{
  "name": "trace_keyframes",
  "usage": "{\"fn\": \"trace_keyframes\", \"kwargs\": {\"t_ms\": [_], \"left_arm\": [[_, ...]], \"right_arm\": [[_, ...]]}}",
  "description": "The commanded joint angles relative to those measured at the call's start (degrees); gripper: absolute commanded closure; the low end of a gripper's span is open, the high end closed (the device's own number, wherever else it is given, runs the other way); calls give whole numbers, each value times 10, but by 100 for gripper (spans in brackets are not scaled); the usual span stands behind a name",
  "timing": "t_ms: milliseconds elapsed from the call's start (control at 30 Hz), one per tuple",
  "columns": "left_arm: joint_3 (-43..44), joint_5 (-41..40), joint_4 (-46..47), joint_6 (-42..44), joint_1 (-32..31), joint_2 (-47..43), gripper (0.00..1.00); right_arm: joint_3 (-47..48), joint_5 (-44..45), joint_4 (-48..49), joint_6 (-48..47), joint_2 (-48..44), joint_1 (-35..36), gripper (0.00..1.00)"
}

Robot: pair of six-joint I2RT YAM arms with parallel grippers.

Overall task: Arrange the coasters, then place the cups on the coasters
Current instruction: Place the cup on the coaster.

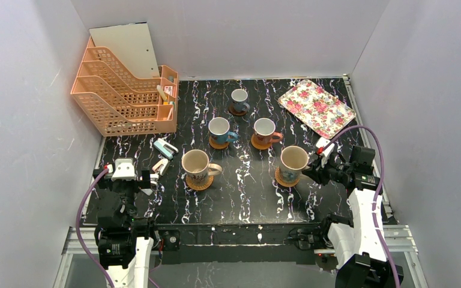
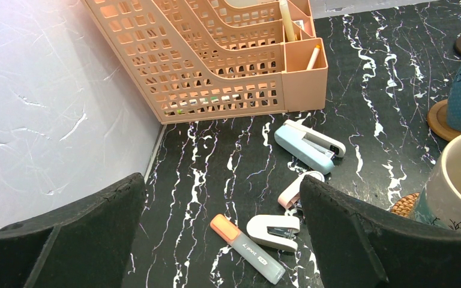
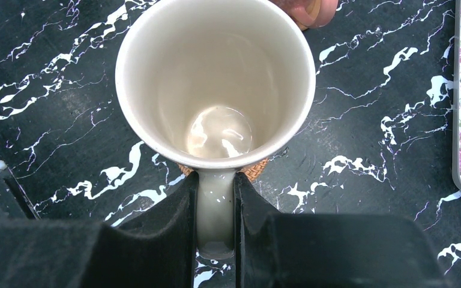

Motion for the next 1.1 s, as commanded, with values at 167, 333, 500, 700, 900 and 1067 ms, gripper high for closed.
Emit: {"fn": "trace_keyframes", "kwargs": {"t_ms": [167,333,500,700,900,1067], "left_arm": [[9,-5,0,1,2,-2,2],[9,-5,0,1,2,-2,2],[9,-6,0,0,2,-2,2],[9,-6,0,0,2,-2,2],[9,-6,0,0,2,-2,2],[9,-6,0,-1,2,-2,2]], "right_arm": [[8,-50,50,-2,1,2,99],[9,-50,47,-5,4,2,99],[9,-50,45,-7,6,2,98],[12,-51,37,-16,5,2,93],[12,-51,34,-21,3,2,90],[15,-52,27,-29,4,2,85]]}}
